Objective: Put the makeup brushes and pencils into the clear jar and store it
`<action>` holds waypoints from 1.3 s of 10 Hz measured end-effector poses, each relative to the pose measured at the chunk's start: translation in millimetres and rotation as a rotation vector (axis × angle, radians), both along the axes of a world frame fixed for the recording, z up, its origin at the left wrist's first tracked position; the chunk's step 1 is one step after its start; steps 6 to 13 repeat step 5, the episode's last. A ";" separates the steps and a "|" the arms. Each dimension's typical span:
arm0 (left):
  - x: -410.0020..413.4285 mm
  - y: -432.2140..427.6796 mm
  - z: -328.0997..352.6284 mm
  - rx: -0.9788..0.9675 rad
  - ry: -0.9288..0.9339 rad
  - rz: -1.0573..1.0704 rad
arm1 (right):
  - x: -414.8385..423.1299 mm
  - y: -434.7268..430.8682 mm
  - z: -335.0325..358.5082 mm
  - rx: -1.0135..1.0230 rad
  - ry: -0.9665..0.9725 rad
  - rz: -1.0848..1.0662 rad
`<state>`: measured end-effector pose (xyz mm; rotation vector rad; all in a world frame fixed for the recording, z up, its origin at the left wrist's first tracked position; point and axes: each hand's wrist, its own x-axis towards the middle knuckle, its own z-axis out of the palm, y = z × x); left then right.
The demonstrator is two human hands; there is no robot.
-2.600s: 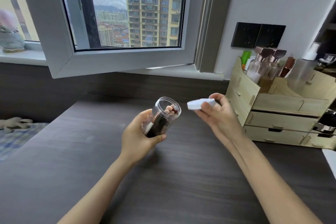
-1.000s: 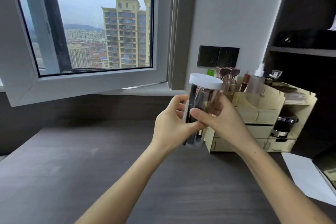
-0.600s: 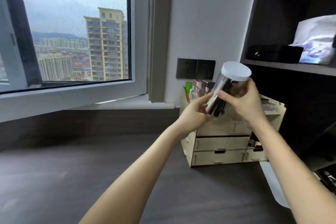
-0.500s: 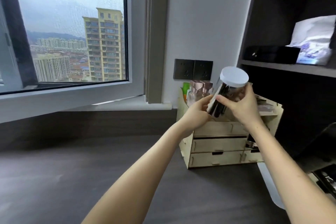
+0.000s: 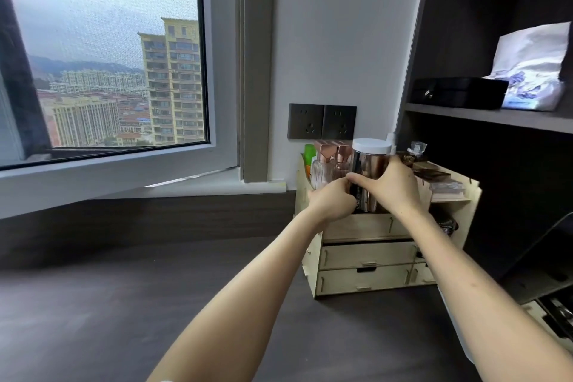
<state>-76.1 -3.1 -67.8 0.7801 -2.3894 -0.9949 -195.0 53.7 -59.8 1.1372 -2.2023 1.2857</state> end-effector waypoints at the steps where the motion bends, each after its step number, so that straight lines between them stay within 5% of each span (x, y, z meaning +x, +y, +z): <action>1: -3.1 -1.2 1.2 -0.092 -0.094 0.019 | -3.0 -0.6 -7.0 0.033 -0.028 -0.039; 3: -2.9 -3.3 3.7 -0.152 -0.170 0.053 | -1.1 3.8 -15.6 0.063 -0.035 -0.014; 5: 24.3 -6.0 4.3 -0.036 0.117 0.054 | 21.8 21.9 -7.0 -0.071 0.132 -0.149; 13: 24.3 -6.0 4.3 -0.036 0.117 0.054 | 21.8 21.9 -7.0 -0.071 0.132 -0.149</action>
